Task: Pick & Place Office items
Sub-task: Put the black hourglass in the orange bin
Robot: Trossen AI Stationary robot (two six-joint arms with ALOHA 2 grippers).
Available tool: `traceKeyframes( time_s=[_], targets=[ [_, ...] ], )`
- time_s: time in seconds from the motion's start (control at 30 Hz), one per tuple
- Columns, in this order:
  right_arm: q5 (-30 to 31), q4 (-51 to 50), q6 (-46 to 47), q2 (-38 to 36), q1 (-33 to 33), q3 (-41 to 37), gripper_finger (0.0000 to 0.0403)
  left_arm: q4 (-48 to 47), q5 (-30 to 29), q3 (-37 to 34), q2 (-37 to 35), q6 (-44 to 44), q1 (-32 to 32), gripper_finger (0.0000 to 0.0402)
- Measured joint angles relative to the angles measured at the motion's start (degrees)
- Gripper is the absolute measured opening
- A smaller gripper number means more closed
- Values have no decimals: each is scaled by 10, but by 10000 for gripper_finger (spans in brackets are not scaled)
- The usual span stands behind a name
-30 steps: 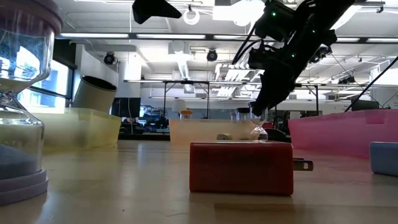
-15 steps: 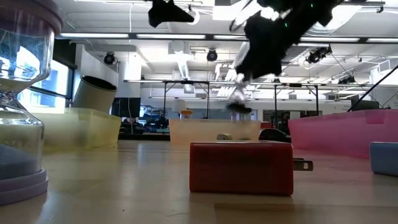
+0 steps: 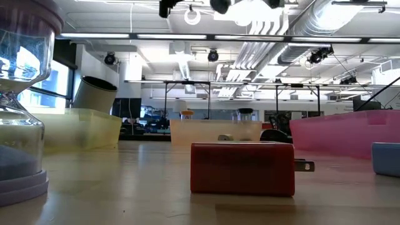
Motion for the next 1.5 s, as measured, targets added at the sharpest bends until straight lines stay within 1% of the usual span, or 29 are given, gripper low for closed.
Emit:
traceKeyframes(
  time_s=[0.07,0.13,0.23,0.33,0.5,0.57,0.73,0.83,1.0,1.1,1.23,1.4,1.5],
  targets=[
    [7,10,-15,-6,12,9,196,1,31,0,0,-34,18,328],
    [12,23,-38,-9,19,20,196,2,50,0,0,-73,30,328],
    [14,43,-65,-10,25,30,196,12,54,0,0,-148,40,328],
    [14,71,-88,-10,25,33,196,47,56,0,1,-224,40,328],
    [14,116,-120,-10,25,33,196,102,56,0,13,-305,38,328],
    [13,132,-125,-10,25,33,196,109,63,0,15,-331,37,328],
    [9,158,-139,-10,25,33,196,129,68,0,36,-370,37,328],
    [9,164,-142,-9,25,33,196,195,79,0,58,-408,27,328],
    [12,176,-154,-2,25,33,196,346,88,0,103,-452,14,328],
    [10,179,-155,-3,19,33,196,406,88,0,125,-484,8,328],
    [13,175,-155,-3,17,33,197,434,85,0,142,-489,3,328],
    [11,169,-155,-3,17,33,197,439,75,0,145,-450,3,328],
    [13,160,-155,-3,17,33,197,446,74,0,145,-452,3,328]
  ],
)
